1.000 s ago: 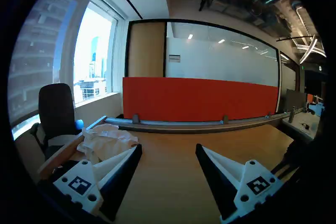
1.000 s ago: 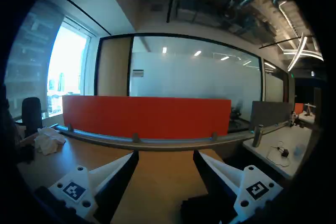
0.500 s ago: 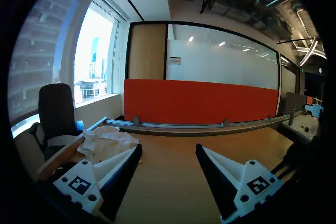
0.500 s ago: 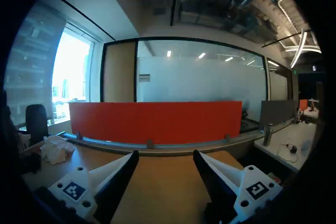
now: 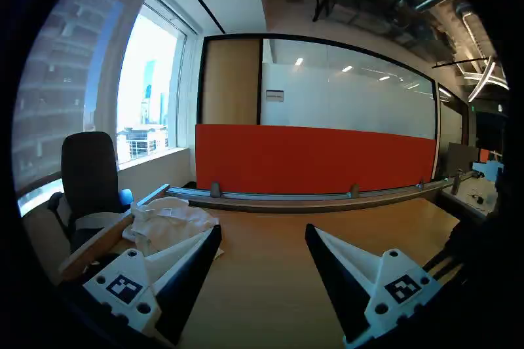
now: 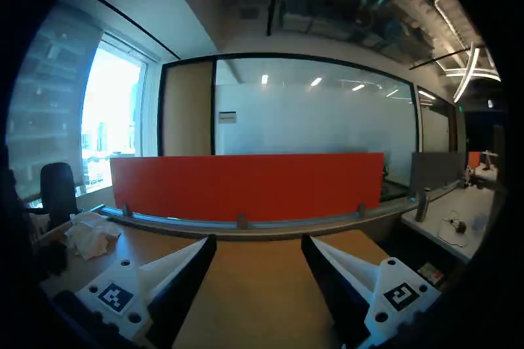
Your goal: Fold towel
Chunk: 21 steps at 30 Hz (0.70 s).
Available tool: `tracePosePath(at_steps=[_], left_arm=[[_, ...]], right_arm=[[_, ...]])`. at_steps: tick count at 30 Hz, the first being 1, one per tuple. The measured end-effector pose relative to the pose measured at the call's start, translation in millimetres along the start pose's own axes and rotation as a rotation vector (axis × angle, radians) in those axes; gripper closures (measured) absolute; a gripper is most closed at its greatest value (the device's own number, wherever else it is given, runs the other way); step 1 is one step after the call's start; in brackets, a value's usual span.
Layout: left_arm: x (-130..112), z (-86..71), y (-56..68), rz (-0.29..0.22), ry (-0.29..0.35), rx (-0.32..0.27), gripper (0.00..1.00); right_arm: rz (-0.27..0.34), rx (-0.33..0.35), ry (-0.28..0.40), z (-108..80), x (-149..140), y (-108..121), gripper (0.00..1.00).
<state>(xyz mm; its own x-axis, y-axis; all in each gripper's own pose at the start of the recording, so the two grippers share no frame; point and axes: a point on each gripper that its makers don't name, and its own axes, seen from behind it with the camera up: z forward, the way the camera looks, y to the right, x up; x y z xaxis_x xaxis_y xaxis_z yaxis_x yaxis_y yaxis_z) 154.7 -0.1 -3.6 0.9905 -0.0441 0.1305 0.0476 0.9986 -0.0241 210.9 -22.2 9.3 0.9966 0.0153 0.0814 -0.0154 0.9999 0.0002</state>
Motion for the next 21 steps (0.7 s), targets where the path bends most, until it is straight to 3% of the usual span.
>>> tracePosePath(at_steps=[12,21], left_arm=[[-5.4,1.3,-2.0,0.029,-0.008,0.017,0.05],[-15.5,8.1,4.2,0.06,-0.008,0.02,0.05]], right_arm=[[0.005,-0.008,-0.014,-3.1,0.7,1.8,0.0],[-0.003,0.009,-0.015,-11.3,9.6,-7.5,0.0]])
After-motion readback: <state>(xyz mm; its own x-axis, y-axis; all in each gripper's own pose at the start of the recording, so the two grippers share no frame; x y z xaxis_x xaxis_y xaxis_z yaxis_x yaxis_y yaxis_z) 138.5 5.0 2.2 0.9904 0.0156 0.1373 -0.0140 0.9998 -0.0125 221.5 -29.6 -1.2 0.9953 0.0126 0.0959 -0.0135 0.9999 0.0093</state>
